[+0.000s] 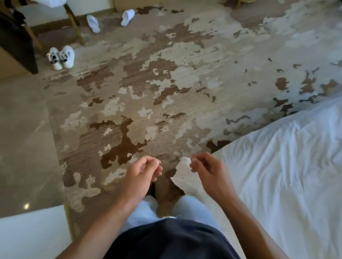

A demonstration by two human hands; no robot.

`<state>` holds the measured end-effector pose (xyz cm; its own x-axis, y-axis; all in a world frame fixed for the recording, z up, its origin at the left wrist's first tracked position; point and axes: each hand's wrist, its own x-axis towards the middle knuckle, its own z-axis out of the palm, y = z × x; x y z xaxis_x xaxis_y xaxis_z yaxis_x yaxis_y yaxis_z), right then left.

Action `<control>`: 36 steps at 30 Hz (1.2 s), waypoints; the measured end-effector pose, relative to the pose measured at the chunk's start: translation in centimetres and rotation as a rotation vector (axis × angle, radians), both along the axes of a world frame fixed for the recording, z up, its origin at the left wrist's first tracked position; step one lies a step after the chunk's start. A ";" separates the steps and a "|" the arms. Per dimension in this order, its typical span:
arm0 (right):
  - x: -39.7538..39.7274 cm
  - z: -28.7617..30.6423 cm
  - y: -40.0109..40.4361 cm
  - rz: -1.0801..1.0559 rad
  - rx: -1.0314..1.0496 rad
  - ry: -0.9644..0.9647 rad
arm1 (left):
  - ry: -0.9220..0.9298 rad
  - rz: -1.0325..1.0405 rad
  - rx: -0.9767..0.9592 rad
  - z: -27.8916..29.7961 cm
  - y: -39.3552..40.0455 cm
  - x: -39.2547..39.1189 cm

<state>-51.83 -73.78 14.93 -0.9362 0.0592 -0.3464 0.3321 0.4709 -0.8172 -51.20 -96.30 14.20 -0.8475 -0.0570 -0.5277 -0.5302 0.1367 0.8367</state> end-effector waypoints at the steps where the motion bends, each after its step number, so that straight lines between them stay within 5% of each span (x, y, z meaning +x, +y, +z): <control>1: -1.4 0.2 0.0 -0.038 0.007 -0.012 | 0.003 -0.047 0.015 0.5 0.4 -3.0; 13: -20.6 -3.4 7.9 -0.568 0.074 -0.060 | 0.078 -0.545 0.088 1.4 14.8 -36.0; 25: -52.9 -2.3 23.8 -0.697 -0.012 0.041 | -0.012 -0.566 -0.018 0.2 26.1 -66.5; 36: -74.5 -1.5 44.9 -1.014 0.046 0.013 | -0.008 -0.920 0.026 0.9 55.4 -95.5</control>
<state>-126.29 -28.91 13.45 -0.4413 0.8407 -0.3139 0.5836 0.0032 -0.8120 -146.69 -40.90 15.07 -0.5488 0.6498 -0.5259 -0.2276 0.4891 0.8420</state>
